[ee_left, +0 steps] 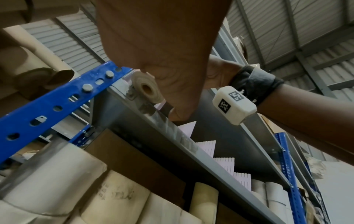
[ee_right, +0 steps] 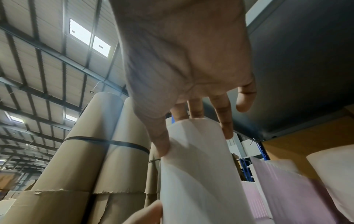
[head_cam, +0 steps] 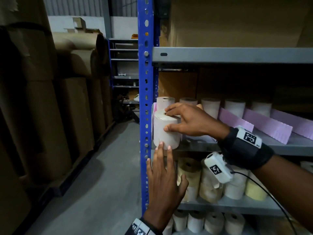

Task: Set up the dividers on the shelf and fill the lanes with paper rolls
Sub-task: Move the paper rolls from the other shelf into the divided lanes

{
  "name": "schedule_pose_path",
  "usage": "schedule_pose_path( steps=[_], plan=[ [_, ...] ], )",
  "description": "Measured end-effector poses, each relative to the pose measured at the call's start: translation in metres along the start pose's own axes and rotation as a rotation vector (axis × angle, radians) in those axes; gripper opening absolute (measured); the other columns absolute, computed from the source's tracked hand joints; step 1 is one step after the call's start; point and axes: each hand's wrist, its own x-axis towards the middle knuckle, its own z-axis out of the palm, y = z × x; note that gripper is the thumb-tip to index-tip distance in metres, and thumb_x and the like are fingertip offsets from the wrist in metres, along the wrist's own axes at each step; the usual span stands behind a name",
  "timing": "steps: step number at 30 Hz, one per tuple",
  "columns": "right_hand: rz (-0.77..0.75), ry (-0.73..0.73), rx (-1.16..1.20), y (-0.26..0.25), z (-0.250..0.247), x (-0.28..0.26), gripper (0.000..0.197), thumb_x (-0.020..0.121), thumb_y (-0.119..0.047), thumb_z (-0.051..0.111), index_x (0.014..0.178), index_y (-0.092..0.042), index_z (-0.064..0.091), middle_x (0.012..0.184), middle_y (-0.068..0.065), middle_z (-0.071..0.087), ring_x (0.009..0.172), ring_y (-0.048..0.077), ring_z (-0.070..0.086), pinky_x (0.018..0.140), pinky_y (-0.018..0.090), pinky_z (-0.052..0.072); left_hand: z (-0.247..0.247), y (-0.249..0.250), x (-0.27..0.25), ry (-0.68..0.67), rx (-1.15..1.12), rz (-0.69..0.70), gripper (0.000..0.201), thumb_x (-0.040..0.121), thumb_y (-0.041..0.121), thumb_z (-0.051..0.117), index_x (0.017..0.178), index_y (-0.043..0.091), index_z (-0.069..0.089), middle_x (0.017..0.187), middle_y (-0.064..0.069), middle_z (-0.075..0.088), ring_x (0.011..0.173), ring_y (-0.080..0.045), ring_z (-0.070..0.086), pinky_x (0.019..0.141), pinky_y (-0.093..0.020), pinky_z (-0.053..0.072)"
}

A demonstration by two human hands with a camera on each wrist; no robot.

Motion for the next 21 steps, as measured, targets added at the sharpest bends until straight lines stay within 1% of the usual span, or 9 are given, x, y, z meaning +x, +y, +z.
schedule_pose_path(
  steps=[5,7,9,11,14,16,18,19,21],
  plan=[
    [0.034,-0.037,-0.061,0.011,0.008,0.019,0.054,0.084,-0.059,0.061,0.128,-0.029,0.061,0.138,-0.009,0.057,0.130,0.020,0.045,0.105,0.054,0.036,0.015,-0.008,0.011,-0.041,-0.002,-0.029,0.092,0.078,0.045,0.065,0.157,0.012,0.031,0.168,-0.011,0.018,0.150,-0.033,0.029,0.114,-0.059,0.037],
    [0.038,-0.081,-0.124,0.015,0.005,0.030,0.047,0.084,-0.062,0.058,0.120,-0.032,0.064,0.127,-0.008,0.063,0.123,0.020,0.048,0.099,0.050,0.038,0.021,-0.009,0.018,-0.037,-0.001,-0.027,0.090,0.078,0.045,0.061,0.156,0.010,0.032,0.167,-0.012,0.019,0.151,-0.033,0.027,0.115,-0.059,0.034],
    [0.055,-0.123,-0.210,0.017,0.001,0.043,0.038,0.083,-0.063,0.058,0.106,-0.034,0.066,0.108,-0.010,0.064,0.111,0.018,0.051,0.087,0.043,0.034,0.027,-0.011,0.026,-0.031,0.009,-0.025,0.090,0.078,0.046,0.059,0.156,0.010,0.033,0.167,-0.012,0.020,0.153,-0.031,0.022,0.117,-0.061,0.031],
    [0.076,-0.166,-0.272,0.019,-0.002,0.056,0.038,0.083,-0.062,0.059,0.102,-0.031,0.068,0.098,-0.010,0.061,0.102,0.016,0.050,0.083,0.043,0.033,0.032,-0.012,0.032,-0.037,0.029,-0.017,0.090,0.078,0.047,0.059,0.156,0.010,0.033,0.167,-0.011,0.021,0.154,-0.030,0.020,0.119,-0.060,0.024],
    [0.091,-0.222,-0.320,0.026,0.000,0.077,0.042,0.083,-0.060,0.061,0.108,-0.026,0.068,0.103,-0.003,0.064,0.100,0.021,0.055,0.089,0.046,0.045,0.040,-0.014,0.036,-0.066,0.051,-0.019,0.090,0.076,0.048,0.061,0.154,0.009,0.037,0.164,-0.011,0.030,0.152,-0.029,0.027,0.117,-0.060,0.021],
    [0.107,-0.244,-0.291,0.033,0.003,0.091,0.046,0.084,-0.056,0.065,0.115,-0.021,0.066,0.108,0.000,0.065,0.097,0.021,0.058,0.084,0.043,0.051,0.046,-0.017,0.034,-0.090,0.079,-0.022,0.091,0.075,0.048,0.062,0.154,0.011,0.038,0.164,-0.009,0.031,0.152,-0.027,0.027,0.115,-0.062,0.023],
    [0.121,-0.262,-0.265,0.041,0.007,0.103,0.052,0.085,-0.051,0.066,0.124,-0.016,0.061,0.118,0.003,0.063,0.097,0.020,0.057,0.079,0.035,0.050,0.049,-0.020,0.032,-0.106,0.097,-0.017,0.092,0.075,0.050,0.062,0.155,0.012,0.036,0.165,-0.007,0.028,0.154,-0.026,0.023,0.115,-0.062,0.023],
    [0.123,-0.271,-0.283,0.045,0.009,0.108,0.057,0.087,-0.050,0.065,0.130,-0.015,0.058,0.125,0.004,0.059,0.102,0.021,0.056,0.080,0.033,0.047,0.049,-0.022,0.033,-0.110,0.103,-0.016,0.093,0.075,0.051,0.063,0.155,0.013,0.036,0.166,-0.007,0.027,0.154,-0.026,0.022,0.115,-0.061,0.023],
    [0.128,-0.285,-0.312,0.053,0.012,0.117,0.064,0.089,-0.051,0.062,0.139,-0.014,0.051,0.138,0.006,0.051,0.117,0.025,0.053,0.090,0.033,0.045,0.048,-0.024,0.032,-0.114,0.113,-0.017,0.093,0.074,0.051,0.066,0.155,0.014,0.037,0.165,-0.007,0.029,0.153,-0.025,0.023,0.115,-0.062,0.028]
  ],
)
